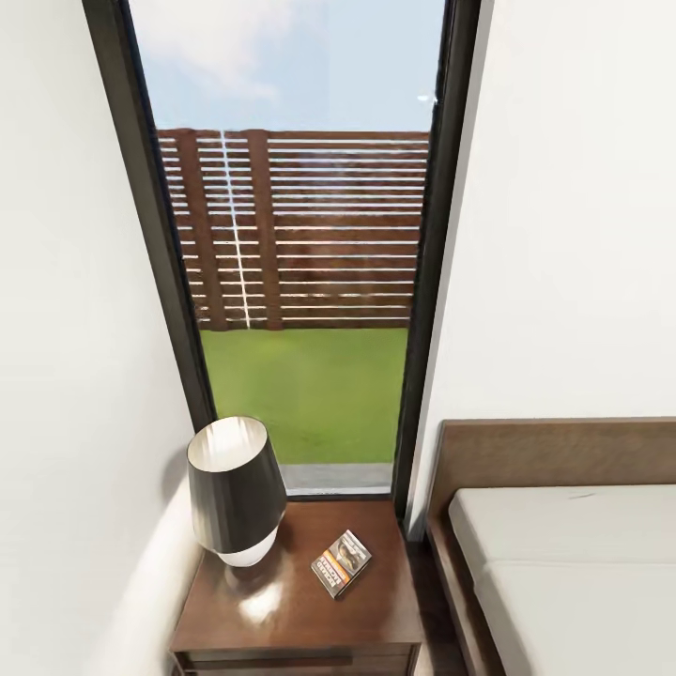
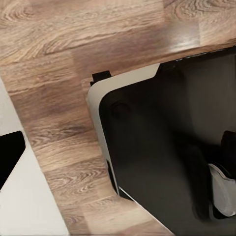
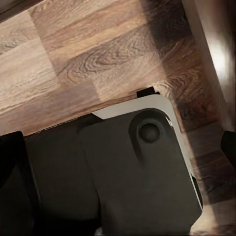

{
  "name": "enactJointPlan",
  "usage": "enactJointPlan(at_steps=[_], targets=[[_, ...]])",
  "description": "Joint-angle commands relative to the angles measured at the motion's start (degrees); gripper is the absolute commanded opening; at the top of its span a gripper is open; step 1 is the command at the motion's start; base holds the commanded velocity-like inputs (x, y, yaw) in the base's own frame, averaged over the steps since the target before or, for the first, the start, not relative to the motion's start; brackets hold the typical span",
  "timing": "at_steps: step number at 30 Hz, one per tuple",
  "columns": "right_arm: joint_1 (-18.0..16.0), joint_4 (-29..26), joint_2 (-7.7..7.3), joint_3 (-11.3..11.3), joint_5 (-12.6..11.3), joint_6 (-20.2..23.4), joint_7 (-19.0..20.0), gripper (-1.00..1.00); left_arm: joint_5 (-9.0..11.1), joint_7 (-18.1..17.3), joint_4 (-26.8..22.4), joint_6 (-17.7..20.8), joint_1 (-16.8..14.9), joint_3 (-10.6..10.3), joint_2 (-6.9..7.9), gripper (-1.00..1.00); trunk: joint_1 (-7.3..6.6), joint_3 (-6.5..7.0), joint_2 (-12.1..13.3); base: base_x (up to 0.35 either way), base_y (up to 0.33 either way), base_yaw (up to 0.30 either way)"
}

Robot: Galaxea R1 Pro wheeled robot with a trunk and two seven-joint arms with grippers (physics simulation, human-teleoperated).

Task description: In the bedroom, move the book from the bed onto either nightstand, and place the two sandals side by side next to the bed.

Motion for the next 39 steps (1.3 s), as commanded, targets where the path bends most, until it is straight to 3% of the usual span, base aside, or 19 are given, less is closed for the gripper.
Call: enactJointPlan(at_steps=[1, 6, 9, 14, 23, 39], targets=[[0.10, 0.29, 0.05, -0.25, -0.51, -0.18, -0.13, 1.00, 0.60, 0.28, 0.01, -0.18, 0.24, -0.39, -0.02, 1.00, 0.04, -0.13, -0.13, 0.000, 0.000, 0.000], [1.22, 0.31, 0.28, -0.25, -0.56, 3.02, -2.88, 1.00, 3.65, 3.47, 0.01, -0.50, 1.73, -0.11, -0.46, 1.00, 0.04, -0.13, -0.13, 0.000, 0.000, 0.000], [1.68, 0.26, 0.31, -0.25, -0.57, 6.82, -4.44, 1.00, 7.08, 7.04, 0.02, -0.57, 2.88, -0.06, -1.54, 1.00, 0.04, -0.13, -0.13, 0.000, 0.000, 0.000], [1.88, 0.23, 0.26, -0.25, -0.62, 10.01, -5.41, 1.00, 8.51, 12.60, -0.02, -0.55, 3.53, -0.08, -2.94, 1.00, 0.04, -0.13, -0.13, 0.000, 0.000, 0.000], [1.96, 0.18, 0.34, -0.23, -0.73, 11.03, -5.74, 1.00, 8.96, 17.28, -0.07, -0.10, 3.74, -0.23, -4.92, 1.00, 0.04, -0.13, -0.13, 0.000, 0.000, 0.000], [1.98, 0.13, 0.51, 0.07, -1.02, 11.43, -5.46, 1.00, 9.00, 17.75, -0.10, 0.09, 3.76, -0.30, -5.67, 1.00, 0.04, -0.13, -0.13, 0.000, 0.000, 0.000]])
